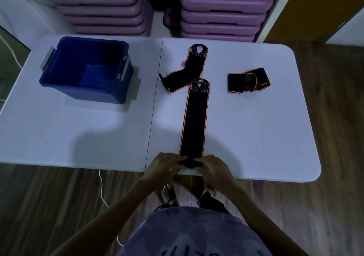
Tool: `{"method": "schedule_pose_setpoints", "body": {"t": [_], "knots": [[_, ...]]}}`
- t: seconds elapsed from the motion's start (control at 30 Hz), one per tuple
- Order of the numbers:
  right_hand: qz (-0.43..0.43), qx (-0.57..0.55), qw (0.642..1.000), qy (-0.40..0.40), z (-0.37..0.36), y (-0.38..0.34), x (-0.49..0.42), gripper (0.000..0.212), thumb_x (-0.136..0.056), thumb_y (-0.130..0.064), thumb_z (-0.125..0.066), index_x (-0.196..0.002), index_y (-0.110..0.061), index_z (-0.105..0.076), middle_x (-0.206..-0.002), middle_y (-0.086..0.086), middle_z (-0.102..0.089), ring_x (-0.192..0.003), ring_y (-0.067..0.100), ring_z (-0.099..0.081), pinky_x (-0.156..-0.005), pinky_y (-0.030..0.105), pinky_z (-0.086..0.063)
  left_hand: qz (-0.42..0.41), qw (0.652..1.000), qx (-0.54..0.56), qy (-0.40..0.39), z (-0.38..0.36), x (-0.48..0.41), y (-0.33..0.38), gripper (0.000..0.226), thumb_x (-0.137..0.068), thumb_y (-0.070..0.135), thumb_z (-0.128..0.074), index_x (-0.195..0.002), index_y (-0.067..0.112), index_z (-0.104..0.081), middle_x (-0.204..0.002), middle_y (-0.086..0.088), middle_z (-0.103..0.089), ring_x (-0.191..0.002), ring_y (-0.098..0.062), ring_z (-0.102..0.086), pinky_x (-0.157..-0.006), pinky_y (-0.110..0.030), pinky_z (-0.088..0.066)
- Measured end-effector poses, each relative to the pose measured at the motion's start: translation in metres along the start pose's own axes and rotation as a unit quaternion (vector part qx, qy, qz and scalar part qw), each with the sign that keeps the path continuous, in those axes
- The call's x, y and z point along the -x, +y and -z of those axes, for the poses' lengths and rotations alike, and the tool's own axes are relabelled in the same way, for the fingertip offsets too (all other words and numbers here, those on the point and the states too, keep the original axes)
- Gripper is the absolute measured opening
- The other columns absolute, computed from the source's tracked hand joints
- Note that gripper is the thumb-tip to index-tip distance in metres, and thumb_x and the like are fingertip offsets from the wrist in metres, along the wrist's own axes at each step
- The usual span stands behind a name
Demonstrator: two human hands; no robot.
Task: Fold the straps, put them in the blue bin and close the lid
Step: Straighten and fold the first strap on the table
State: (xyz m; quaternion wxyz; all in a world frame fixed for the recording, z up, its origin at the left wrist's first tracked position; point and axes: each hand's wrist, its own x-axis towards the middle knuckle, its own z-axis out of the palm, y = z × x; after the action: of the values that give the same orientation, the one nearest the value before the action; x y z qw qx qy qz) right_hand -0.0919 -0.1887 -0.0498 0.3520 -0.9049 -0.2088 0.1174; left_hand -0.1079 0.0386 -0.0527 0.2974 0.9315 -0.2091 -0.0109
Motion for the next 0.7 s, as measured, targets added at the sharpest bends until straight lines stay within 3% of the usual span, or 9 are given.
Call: {"method": "schedule_pose_setpoints", "body": {"t": [0.1,0.23,0.37,0.43,0.5,0.63,0.7], "knots": [[-0.074,-0.089,0.993,0.011,0.006,-0.005,-0.01,0.032,-0.092,-0.032,-0.056,-0.121,-0.019,-0.056,-0.105,-0.002,-0.067,-0.086,0.013,-0.064,-0.071,0.024,-0.047,0.178,0.974,0.137,-0.009,0.003,-0.014,0.015,0.034,-0.092,0.028,-0.054,-0.125,0.019,-0.056,-0.11,-0.005,-0.067,-0.097,-0.018,-0.062,-0.086,-0.029,-0.048],[-0.066,-0.067,0.993,0.066,0.0,-0.001,-0.026,0.019,-0.091,-0.024,-0.057,-0.106,-0.014,-0.063,-0.106,0.003,-0.064,-0.091,0.017,-0.063,-0.075,0.031,-0.055,0.261,0.949,0.178,0.007,0.0,-0.036,0.016,0.029,-0.091,0.024,-0.057,-0.119,0.018,-0.055,-0.091,-0.005,-0.065,-0.073,-0.015,-0.061,-0.067,-0.03,-0.051],[-0.03,0.03,0.998,0.048,0.001,0.003,-0.024,0.033,-0.088,-0.036,-0.059,-0.112,-0.014,-0.065,-0.123,0.003,-0.063,-0.11,0.018,-0.058,-0.086,0.034,-0.051,0.199,0.977,0.066,0.03,-0.006,-0.038,0.009,0.023,-0.092,0.025,-0.053,-0.103,0.009,-0.064,-0.102,-0.01,-0.06,-0.091,-0.023,-0.058,-0.077,-0.035,-0.051],[-0.017,0.059,0.998,-0.009,0.001,0.009,-0.019,0.049,-0.083,-0.041,-0.065,-0.124,-0.015,-0.057,-0.13,0.004,-0.06,-0.116,0.021,-0.054,-0.094,0.038,-0.049,0.135,0.991,0.01,0.001,-0.003,-0.032,0.005,0.036,-0.089,0.037,-0.05,-0.108,0.01,-0.065,-0.107,-0.009,-0.065,-0.1,-0.026,-0.06,-0.082,-0.041,-0.053],[-0.007,0.073,0.997,-0.023,0.0,0.013,-0.015,0.051,-0.082,-0.035,-0.067,-0.128,-0.014,-0.054,-0.13,0.005,-0.06,-0.118,0.024,-0.054,-0.096,0.042,-0.048,0.083,0.995,-0.035,-0.053,0.001,-0.025,-0.005,0.05,-0.081,0.047,-0.057,-0.119,0.014,-0.06,-0.117,-0.005,-0.065,-0.11,-0.023,-0.058,-0.09,-0.041,-0.051],[-0.047,-0.02,0.999,-0.006,0.006,0.012,-0.016,0.041,-0.089,-0.033,-0.061,-0.127,-0.019,-0.056,-0.124,0.0,-0.062,-0.113,0.016,-0.052,-0.091,0.028,-0.043,0.045,0.996,-0.04,-0.073,0.012,-0.026,-0.01,0.048,-0.079,0.036,-0.066,-0.121,0.013,-0.06,-0.115,-0.007,-0.066,-0.107,-0.024,-0.06,-0.088,-0.043,-0.051],[-0.072,-0.067,0.995,-0.02,0.01,0.011,-0.019,0.041,-0.091,-0.039,-0.056,-0.128,-0.02,-0.056,-0.119,0.001,-0.062,-0.107,0.015,-0.053,-0.088,0.032,-0.046,0.066,0.994,-0.017,-0.085,0.016,-0.035,-0.003,0.041,-0.086,0.033,-0.059,-0.118,0.009,-0.061,-0.112,-0.01,-0.067,-0.104,-0.025,-0.059,-0.089,-0.042,-0.049]]}}
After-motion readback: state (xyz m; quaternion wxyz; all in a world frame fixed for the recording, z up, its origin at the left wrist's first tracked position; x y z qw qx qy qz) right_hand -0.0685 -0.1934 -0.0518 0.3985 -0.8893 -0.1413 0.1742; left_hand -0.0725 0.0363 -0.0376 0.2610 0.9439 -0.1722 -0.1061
